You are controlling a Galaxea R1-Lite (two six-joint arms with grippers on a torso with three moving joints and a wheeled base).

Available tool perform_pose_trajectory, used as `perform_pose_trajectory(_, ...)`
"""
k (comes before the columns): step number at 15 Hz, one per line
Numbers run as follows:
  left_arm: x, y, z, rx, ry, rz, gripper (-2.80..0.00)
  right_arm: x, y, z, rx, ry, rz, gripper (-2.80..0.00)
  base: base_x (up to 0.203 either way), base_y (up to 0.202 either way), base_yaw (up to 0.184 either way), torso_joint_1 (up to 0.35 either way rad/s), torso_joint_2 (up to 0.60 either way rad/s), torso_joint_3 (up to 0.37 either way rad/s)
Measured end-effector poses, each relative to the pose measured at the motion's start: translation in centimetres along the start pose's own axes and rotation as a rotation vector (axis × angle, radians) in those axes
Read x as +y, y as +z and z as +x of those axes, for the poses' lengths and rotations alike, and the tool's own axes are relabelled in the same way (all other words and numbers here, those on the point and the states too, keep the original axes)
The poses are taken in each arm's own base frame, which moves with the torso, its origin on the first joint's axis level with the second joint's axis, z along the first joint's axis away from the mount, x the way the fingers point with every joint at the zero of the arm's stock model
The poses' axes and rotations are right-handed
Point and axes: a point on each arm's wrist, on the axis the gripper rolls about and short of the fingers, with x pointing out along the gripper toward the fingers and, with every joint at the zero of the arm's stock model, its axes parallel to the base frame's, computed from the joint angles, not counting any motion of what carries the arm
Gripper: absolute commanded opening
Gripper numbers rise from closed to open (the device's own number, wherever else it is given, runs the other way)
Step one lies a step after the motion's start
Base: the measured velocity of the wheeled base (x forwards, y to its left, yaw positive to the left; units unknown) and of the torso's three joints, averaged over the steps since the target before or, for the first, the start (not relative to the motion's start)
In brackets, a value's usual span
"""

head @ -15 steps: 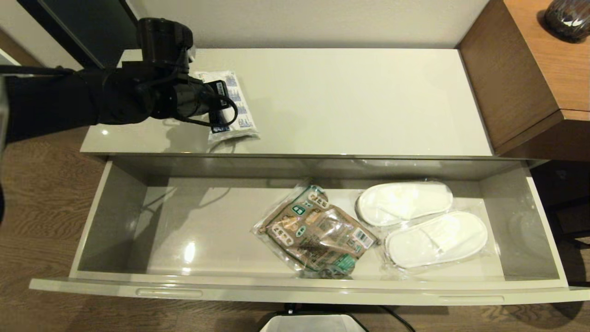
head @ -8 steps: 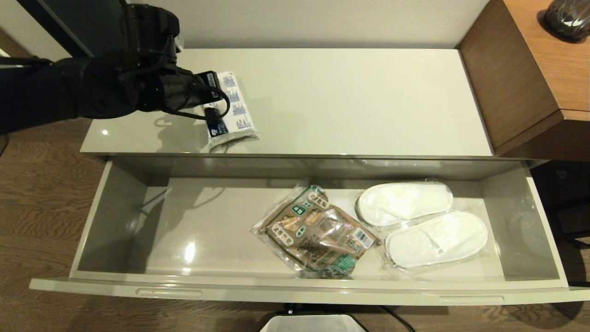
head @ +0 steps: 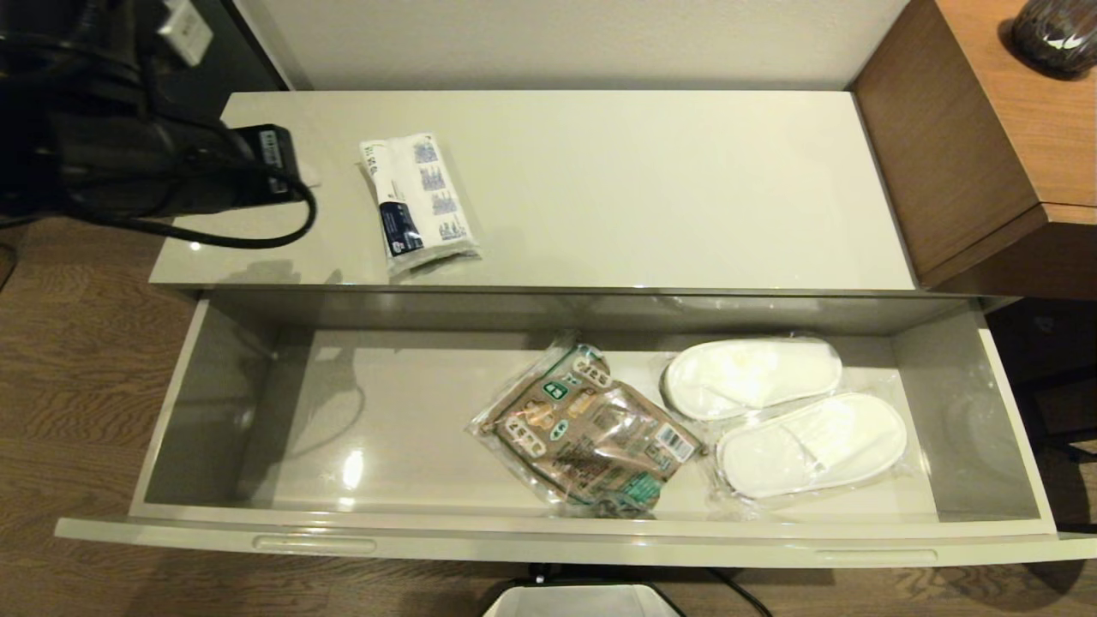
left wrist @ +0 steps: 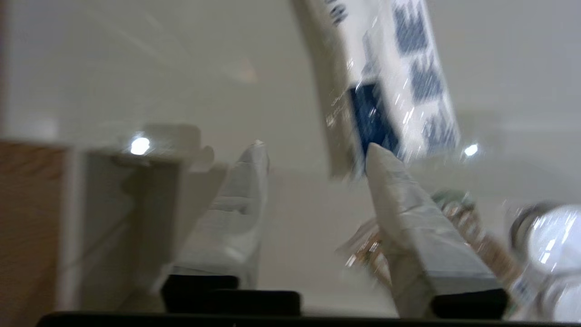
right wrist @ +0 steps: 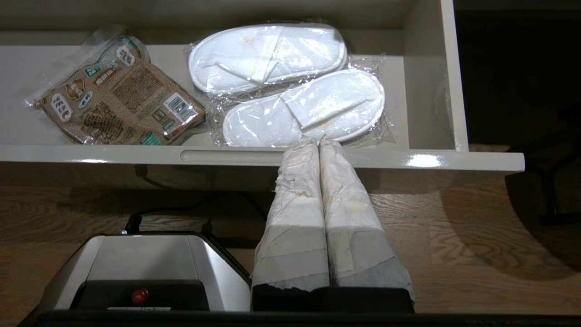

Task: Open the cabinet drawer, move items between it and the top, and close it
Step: Close the drawer

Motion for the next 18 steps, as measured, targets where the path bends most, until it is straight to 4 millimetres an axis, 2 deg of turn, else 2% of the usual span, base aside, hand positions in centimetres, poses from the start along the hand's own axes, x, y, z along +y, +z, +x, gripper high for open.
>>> perform_pose_trajectory(2, 1.3, -0.7, -4.4, 0.053, 0.013, 0.052, -2.80, 0.0, 0.0, 0.0, 0.000, -0.001, 0.000, -2.80, 0.000, 0.000, 0.000, 0.000, 0.00, 0.000)
perform_pose_trajectory(5, 3.6, -2.3, -12.2, 0.101, 0.026, 0.074, -2.80, 0.0, 0.0, 0.0, 0.000, 0.000, 0.000, -2.80, 0.000, 0.000, 0.000, 0.000, 0.00, 0.000)
perform_pose_trajectory(7, 5.3, -4.4, -17.0, 0.102, 0.048, 0.072, -2.80, 0.0, 0.0, 0.0, 0.000, 0.000, 0.000, -2.80, 0.000, 0.000, 0.000, 0.000, 0.00, 0.000)
perform_pose_trajectory(9, 7.0, -7.9, -22.0, 0.088, 0.081, 0.062, -2.80, 0.0, 0.0, 0.0, 0.000, 0.000, 0.000, -2.80, 0.000, 0.000, 0.000, 0.000, 0.00, 0.000)
perform_pose_trajectory(11, 8.1, -11.8, -25.3, 0.114, 0.106, 0.062, -2.80, 0.0, 0.0, 0.0, 0.000, 0.000, 0.000, -2.80, 0.000, 0.000, 0.000, 0.000, 0.00, 0.000)
perform_pose_trajectory(13, 8.8, -16.2, -27.3, 0.164, 0.124, 0.067, -2.80, 0.0, 0.0, 0.0, 0.000, 0.000, 0.000, -2.80, 0.000, 0.000, 0.000, 0.000, 0.00, 0.000)
perform_pose_trajectory(15, 9.3, -21.2, -27.4, 0.258, 0.146, 0.070, -2.80, 0.0, 0.0, 0.0, 0.000, -0.001, 0.000, -2.80, 0.000, 0.000, 0.000, 0.000, 0.00, 0.000)
perform_pose_trajectory(17, 9.6, -24.4, -26.9, 0.325, 0.164, 0.019, -2.80, 0.0, 0.0, 0.0, 0.000, 0.000, 0.000, -2.80, 0.000, 0.000, 0.000, 0.000, 0.00, 0.000)
perform_pose_trajectory(18, 9.6, -25.3, -26.8, 0.339, 0.167, -0.009, -2.80, 0.0, 0.0, 0.0, 0.000, 0.000, 0.000, -2.80, 0.000, 0.000, 0.000, 0.000, 0.00, 0.000)
